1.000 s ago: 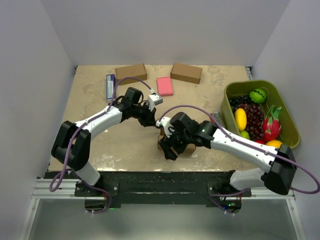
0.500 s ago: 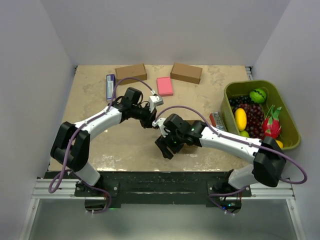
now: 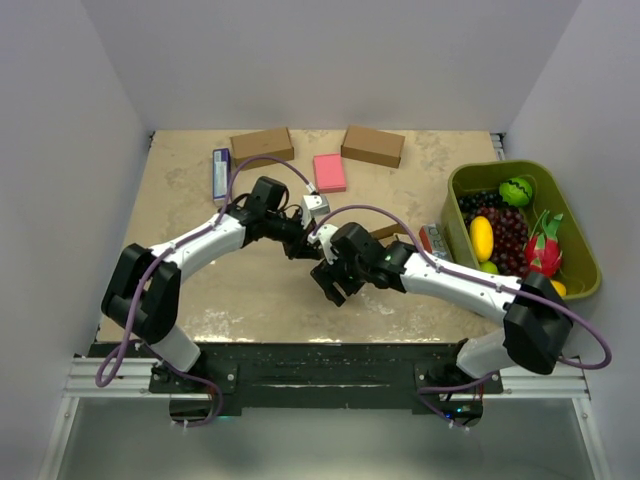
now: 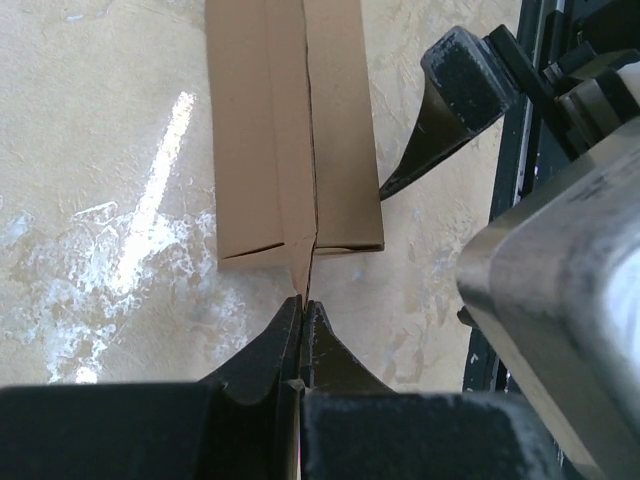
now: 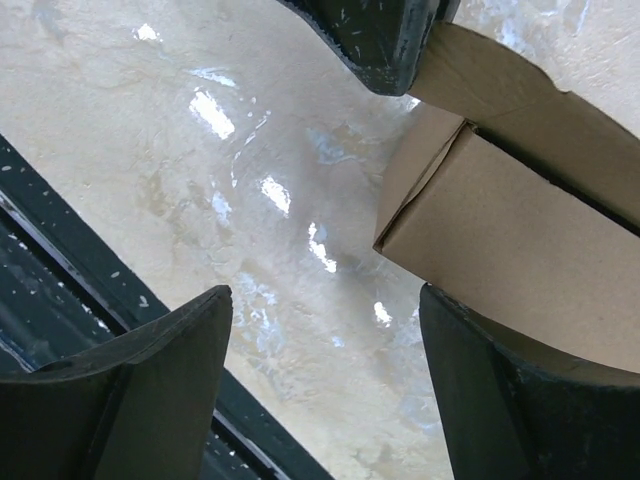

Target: Fold the paper box

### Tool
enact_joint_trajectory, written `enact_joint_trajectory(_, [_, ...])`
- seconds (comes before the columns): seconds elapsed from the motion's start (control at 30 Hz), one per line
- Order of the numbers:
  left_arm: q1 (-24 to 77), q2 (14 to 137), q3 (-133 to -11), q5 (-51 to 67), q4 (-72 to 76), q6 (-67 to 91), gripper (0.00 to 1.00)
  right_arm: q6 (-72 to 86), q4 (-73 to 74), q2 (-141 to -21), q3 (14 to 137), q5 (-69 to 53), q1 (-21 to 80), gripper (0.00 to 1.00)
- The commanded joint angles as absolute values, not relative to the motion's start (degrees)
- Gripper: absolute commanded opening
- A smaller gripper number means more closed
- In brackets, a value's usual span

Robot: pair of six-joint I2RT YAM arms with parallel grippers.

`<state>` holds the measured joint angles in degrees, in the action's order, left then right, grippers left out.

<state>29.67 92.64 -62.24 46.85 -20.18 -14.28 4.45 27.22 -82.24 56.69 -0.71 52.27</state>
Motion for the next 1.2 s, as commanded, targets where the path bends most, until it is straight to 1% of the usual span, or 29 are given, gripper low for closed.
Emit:
enact_joint_trajectory(0.0, [30.41,91.93,-62.58,47.84,-21.09,-14.42,0.00,0.97,19.69,-82.09,56.86,1.59,51.50,0.81])
enact_joint_trajectory(0.1, [30.06,92.98,-62.93,42.56,-21.27,-12.31,0.00,0.35,21.78,-79.91,58.79,-1.48,51.50,0.85])
enact_joint_trajectory(0.13, [29.80,93.42,-63.54,42.28,-21.70,-12.30,0.00,0.26,22.67,-79.28,59.23,-1.84,51.50,0.92])
enact_joint_trajectory(0.2, [29.27,94.30,-64.16,42.71,-22.84,-12.65,0.00,-2.81,25.82,-77.53,60.46,-2.11,51.50,0.98])
enact_joint_trajectory(0.23, [29.18,94.39,-64.68,43.06,-23.03,-12.92,0.00,-3.60,26.88,-75.43,60.82,-1.85,51.50,0.99])
enact_joint_trajectory(0.4, [27.95,93.34,-64.95,46.58,-24.87,-14.76,0.00,-6.85,28.31,-69.79,62.22,1.57,51.42,0.99])
enact_joint_trajectory(0.57, [26.90,92.37,-64.86,48.78,-26.10,-15.90,0.00,-5.10,28.21,-70.22,63.54,11.85,51.33,0.99])
enact_joint_trajectory(0.73, [26.28,93.08,-66.44,51.06,-31.46,-19.42,0.00,-12.20,28.92,-70.49,65.13,6.34,51.33,0.99])
enact_joint_trajectory(0.83, [25.49,91.59,-66.10,51.59,-32.25,-20.39,0.00,-19.75,28.65,-72.85,64.60,6.06,50.72,0.99])
enact_joint_trajectory(0.9, [25.23,90.19,-65.74,51.94,-32.17,-20.65,0.00,-20.91,27.00,-74.17,64.95,6.59,49.93,0.99])
enact_joint_trajectory(1.17, [25.05,89.56,-65.30,52.38,-32.69,-21.01,0.00,-26.97,22.68,-76.81,64.86,-6.23,41.49,0.99])
